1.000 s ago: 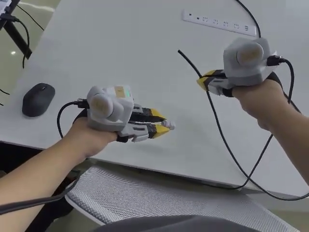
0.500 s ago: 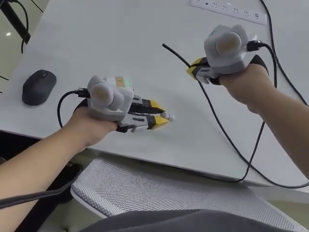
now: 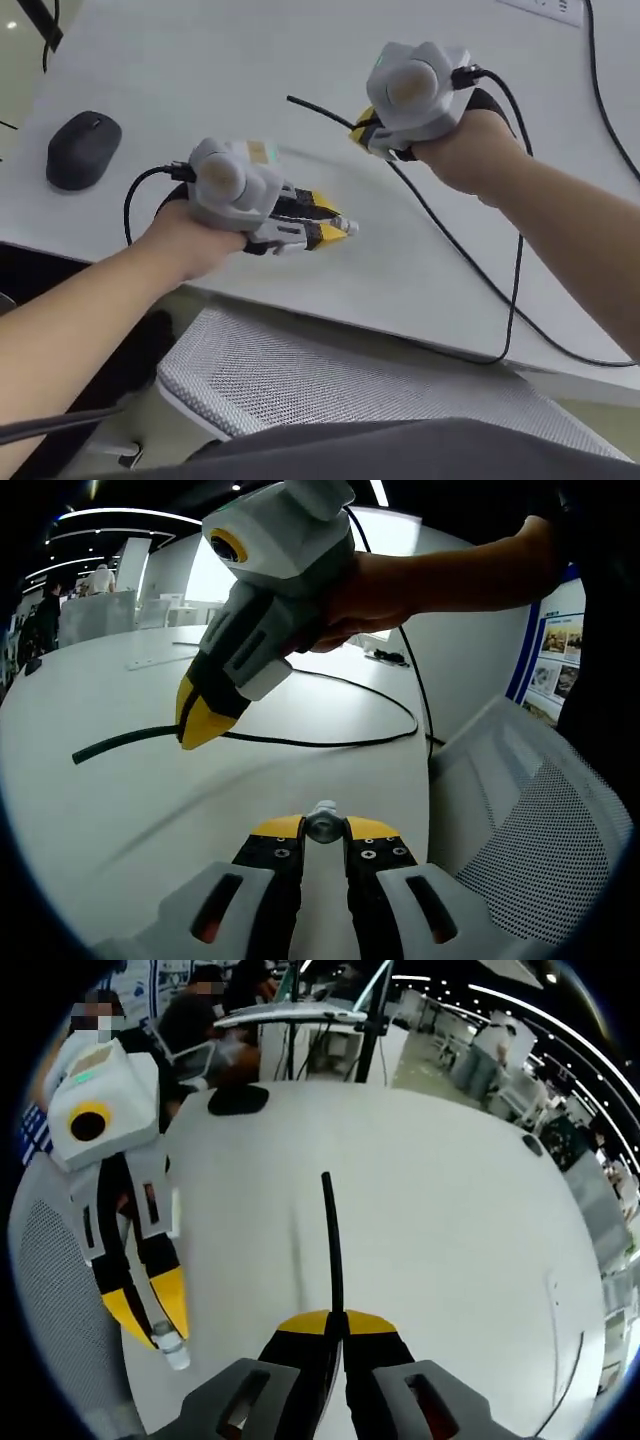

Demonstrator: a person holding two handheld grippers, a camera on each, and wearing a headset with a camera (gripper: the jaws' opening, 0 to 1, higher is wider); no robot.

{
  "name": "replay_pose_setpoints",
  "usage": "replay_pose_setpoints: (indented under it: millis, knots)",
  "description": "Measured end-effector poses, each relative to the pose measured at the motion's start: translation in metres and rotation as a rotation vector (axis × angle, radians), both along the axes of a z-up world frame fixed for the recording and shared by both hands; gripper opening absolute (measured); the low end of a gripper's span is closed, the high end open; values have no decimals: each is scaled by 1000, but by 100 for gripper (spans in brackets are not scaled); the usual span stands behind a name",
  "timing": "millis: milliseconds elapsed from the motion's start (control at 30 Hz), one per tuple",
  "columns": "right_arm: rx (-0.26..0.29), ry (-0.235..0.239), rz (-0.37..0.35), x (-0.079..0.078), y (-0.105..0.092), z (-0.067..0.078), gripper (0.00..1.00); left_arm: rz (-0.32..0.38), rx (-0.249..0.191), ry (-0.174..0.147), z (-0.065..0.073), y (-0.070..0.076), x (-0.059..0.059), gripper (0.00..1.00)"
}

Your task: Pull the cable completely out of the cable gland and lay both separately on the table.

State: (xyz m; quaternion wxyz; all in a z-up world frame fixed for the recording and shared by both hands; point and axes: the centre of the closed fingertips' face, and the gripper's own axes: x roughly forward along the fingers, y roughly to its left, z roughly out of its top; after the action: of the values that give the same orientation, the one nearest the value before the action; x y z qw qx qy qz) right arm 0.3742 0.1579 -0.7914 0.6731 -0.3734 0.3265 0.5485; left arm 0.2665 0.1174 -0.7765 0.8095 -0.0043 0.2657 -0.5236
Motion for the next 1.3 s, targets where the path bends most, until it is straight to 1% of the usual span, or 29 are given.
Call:
replay_pose_setpoints:
  millis: [67, 100, 133, 233, 433, 567, 667, 700, 800, 833, 900, 933, 967, 1033, 1100, 1167, 1233, 1267, 1300]
  knots:
    - [-23, -4, 36, -4, 2, -6, 0, 6, -2, 5, -3, 1, 1, 15]
    - [-32, -15, 57, -6, 3, -10, 0, 9, -2, 7, -4, 2, 1, 15]
    - [-35, -16, 71, -9, 5, -12, 0, 11, -2, 11, -5, 2, 1, 15]
    - [-36, -7, 77, -12, 6, -16, 0, 15, 5, 17, -10, 3, 2, 15]
    - [-33, 3, 81, -12, 5, -19, 0, 24, 13, 26, -16, 4, 3, 15]
    - [-36, 13, 75, -13, 5, -21, 0, 21, 24, 35, -20, 6, 2, 15]
    - [-40, 12, 85, -16, 6, -23, 0, 17, 40, 38, -24, 7, -1, 16]
    - [-40, 14, 86, -16, 7, -24, 0, 18, 39, 39, -25, 7, -1, 16]
    - [-38, 18, 83, -17, 7, -25, 0, 20, 41, 36, -26, 7, -2, 16]
    - [-38, 21, 83, -18, 8, -26, 0, 16, 57, 23, -27, 8, -2, 16]
    - [-41, 18, 87, -19, 8, -27, 0, 17, 55, 29, -28, 8, -3, 16]
    - [-42, 18, 88, -19, 8, -27, 0, 17, 55, 28, -27, 8, -3, 16]
    - [-42, 20, 87, -19, 8, -27, 0, 13, 66, 19, -28, 9, -3, 16]
    - [-42, 25, 85, -19, 8, -28, 0, 14, 68, 20, -29, 9, -3, 16]
    - [-40, 31, 79, -19, 8, -28, 0, 18, 75, 13, -29, 10, -2, 16]
    - [-40, 33, 78, -20, 8, -28, 0, 18, 76, 15, -29, 10, -3, 16]
    - [-41, 32, 79, -20, 8, -28, 0, 8, 91, 7, -30, 10, -4, 16]
    - [-42, 32, 77, -19, 8, -28, 0, 7, 102, 10, -32, 10, -4, 16]
    - [-42, 31, 76, -19, 8, -28, 1, 9, 98, 9, -32, 10, -4, 16]
